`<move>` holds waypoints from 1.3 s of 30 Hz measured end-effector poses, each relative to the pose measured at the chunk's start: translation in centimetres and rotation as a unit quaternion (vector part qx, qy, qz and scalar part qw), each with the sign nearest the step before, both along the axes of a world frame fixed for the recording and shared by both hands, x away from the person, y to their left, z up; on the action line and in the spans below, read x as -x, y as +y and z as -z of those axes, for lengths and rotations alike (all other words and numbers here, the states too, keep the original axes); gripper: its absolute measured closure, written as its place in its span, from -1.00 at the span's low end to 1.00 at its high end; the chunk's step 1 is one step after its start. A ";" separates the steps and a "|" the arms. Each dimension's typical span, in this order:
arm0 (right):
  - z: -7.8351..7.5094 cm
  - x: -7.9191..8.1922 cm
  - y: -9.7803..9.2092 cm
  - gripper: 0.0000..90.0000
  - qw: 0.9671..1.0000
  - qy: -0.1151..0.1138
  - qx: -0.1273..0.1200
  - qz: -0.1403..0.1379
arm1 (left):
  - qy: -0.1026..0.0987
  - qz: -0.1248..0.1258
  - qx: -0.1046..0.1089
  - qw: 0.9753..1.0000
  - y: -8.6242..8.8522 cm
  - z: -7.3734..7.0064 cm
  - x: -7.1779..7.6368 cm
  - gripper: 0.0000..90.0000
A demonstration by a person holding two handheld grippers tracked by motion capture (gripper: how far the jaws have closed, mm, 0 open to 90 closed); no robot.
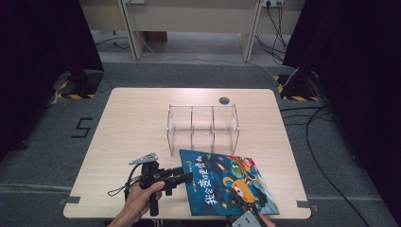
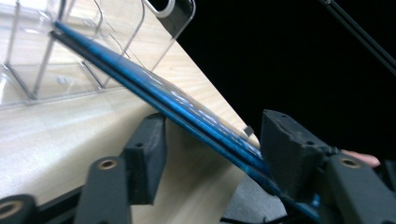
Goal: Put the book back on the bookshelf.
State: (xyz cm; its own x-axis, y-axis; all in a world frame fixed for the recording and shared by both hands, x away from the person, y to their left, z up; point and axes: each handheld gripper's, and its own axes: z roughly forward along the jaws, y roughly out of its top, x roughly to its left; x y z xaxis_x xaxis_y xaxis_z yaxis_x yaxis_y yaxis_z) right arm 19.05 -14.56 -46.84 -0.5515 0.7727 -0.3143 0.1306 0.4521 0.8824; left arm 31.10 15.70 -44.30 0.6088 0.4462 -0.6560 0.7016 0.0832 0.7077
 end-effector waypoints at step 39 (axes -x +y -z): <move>-2.4 -0.7 -5.8 0.19 0.965 0.030 -0.259 0.025 | -0.072 -0.027 -0.080 0.994 2.0 1.7 -0.2 -0.15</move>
State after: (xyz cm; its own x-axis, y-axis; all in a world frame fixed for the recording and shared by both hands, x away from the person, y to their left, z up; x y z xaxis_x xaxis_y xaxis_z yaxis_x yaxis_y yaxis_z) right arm 19.76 -20.34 -44.41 -0.5147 0.8437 0.1522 0.1991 -0.0550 0.9784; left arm 31.29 17.72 -46.01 0.6633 0.5725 -0.4820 0.5898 -0.0035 0.8076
